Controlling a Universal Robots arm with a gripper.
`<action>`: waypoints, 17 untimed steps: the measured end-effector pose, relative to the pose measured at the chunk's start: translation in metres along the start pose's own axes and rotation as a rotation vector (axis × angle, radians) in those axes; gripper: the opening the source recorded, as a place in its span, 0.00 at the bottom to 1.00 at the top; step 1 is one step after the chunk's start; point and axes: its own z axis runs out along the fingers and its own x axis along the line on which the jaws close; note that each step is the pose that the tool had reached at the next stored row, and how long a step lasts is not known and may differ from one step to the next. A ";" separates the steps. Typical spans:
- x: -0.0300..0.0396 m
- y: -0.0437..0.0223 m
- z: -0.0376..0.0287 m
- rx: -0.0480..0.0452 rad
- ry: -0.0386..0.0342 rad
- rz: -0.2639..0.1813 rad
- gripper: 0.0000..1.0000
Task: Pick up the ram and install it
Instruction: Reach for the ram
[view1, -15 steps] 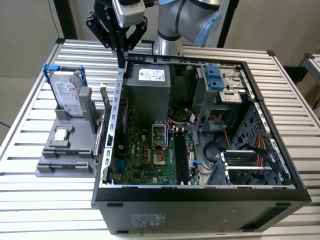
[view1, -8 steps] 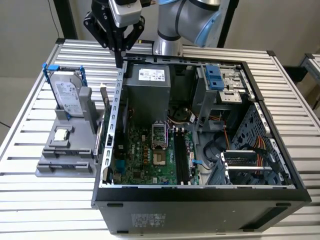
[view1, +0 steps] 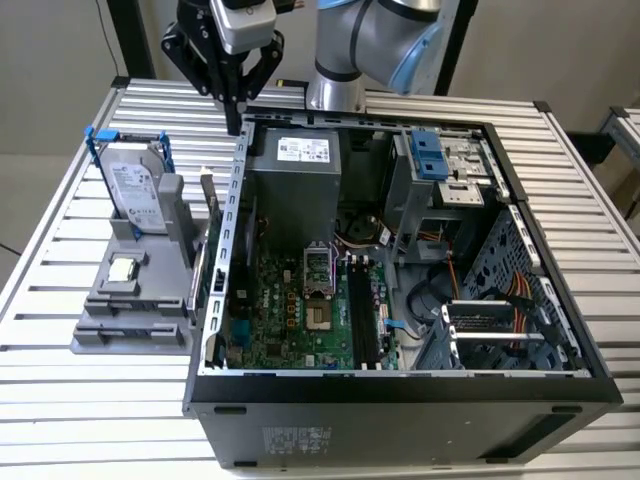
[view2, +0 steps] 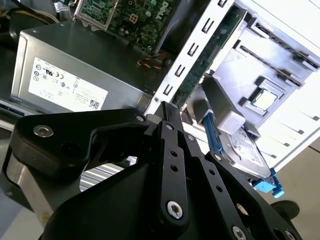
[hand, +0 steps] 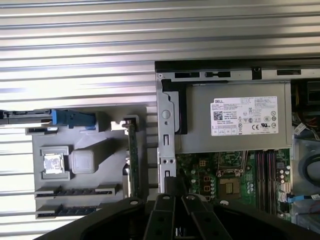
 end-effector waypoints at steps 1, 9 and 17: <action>0.0007 0.0000 0.0000 0.0000 0.0000 0.000 0.00; 0.0063 0.0001 -0.0001 0.0000 0.0000 0.000 0.00; 0.0118 0.0002 -0.0003 0.0001 0.0001 -0.001 0.00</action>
